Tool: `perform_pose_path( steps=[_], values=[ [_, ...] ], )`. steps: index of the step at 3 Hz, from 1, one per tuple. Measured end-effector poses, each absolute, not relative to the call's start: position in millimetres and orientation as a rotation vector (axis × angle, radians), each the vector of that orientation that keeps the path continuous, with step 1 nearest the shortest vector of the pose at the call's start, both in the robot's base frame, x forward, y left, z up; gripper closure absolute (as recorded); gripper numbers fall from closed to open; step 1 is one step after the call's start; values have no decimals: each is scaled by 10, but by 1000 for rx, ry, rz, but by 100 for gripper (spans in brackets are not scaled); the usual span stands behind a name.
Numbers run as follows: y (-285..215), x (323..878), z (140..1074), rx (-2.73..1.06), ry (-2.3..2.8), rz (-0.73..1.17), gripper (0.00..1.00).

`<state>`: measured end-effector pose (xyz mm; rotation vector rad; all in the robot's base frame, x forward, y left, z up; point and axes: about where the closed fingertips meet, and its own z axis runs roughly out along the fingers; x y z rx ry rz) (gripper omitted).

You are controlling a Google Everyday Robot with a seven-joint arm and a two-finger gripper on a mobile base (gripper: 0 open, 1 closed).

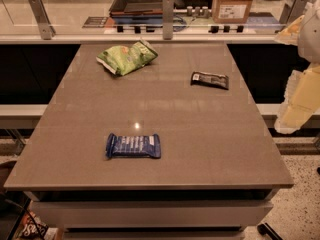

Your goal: Move rxbar chocolate near rxbar blueberry

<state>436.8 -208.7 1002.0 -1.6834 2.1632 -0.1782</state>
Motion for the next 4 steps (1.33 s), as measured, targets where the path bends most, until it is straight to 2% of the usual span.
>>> perform_pose_path(
  steps=[2,4],
  values=[
    [-2064,4665,10091,-1713,2140,-168,0],
    [-1958,5390,10010,-1742,2113,-120,0]
  ],
)
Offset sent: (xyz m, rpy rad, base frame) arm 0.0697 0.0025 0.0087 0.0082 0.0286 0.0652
